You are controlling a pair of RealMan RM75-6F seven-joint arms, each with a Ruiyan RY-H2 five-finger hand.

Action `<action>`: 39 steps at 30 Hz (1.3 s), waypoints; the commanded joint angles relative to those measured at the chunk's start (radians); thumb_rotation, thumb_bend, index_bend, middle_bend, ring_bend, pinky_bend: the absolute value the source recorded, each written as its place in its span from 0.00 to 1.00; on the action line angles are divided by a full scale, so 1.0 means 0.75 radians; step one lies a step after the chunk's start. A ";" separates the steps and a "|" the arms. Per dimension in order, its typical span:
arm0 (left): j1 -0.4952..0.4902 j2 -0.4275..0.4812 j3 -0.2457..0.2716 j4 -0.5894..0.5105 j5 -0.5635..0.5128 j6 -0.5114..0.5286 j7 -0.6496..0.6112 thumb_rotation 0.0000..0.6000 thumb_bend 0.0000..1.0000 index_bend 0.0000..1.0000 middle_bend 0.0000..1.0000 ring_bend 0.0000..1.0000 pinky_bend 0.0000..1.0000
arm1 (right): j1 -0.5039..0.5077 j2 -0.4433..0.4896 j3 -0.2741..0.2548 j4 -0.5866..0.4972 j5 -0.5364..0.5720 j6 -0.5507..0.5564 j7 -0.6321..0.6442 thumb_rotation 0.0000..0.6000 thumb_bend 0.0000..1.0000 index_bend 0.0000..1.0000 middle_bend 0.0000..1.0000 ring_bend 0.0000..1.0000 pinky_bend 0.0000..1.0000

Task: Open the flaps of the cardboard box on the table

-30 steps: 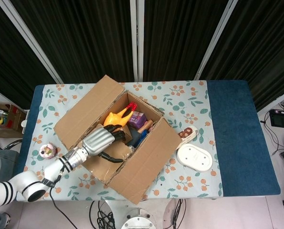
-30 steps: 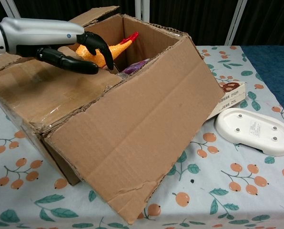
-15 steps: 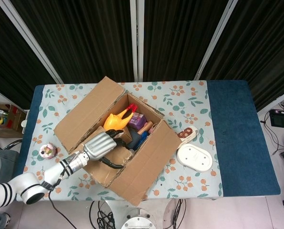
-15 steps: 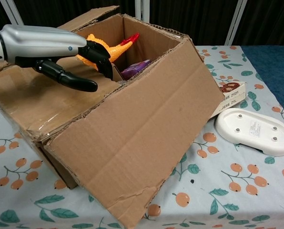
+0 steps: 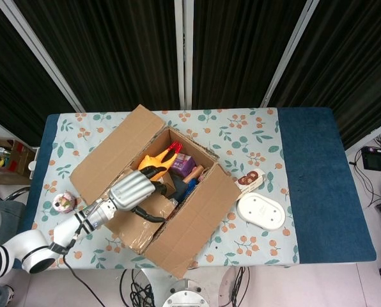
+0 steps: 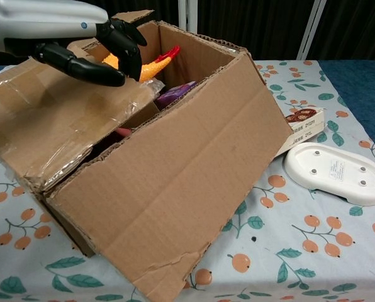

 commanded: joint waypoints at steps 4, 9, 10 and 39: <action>0.024 0.106 -0.015 -0.096 -0.009 0.036 -0.030 0.09 0.00 0.43 0.53 0.11 0.18 | 0.004 0.006 0.001 -0.010 -0.007 0.001 0.001 1.00 0.18 0.00 0.00 0.00 0.00; 0.073 0.233 -0.014 -0.210 -0.004 0.093 -0.106 0.02 0.00 0.44 0.53 0.11 0.18 | 0.009 0.008 0.004 -0.018 -0.019 0.012 0.001 1.00 0.18 0.00 0.00 0.00 0.00; 0.088 0.264 -0.013 -0.234 0.003 0.112 -0.120 0.02 0.00 0.44 0.53 0.11 0.18 | 0.010 0.009 0.004 -0.020 -0.021 0.015 -0.001 1.00 0.18 0.00 0.00 0.00 0.00; 0.612 0.559 0.194 -0.420 0.301 0.663 -0.313 0.00 0.00 0.43 0.56 0.12 0.17 | 0.045 0.035 -0.029 -0.153 -0.131 0.048 -0.116 1.00 0.18 0.00 0.00 0.00 0.00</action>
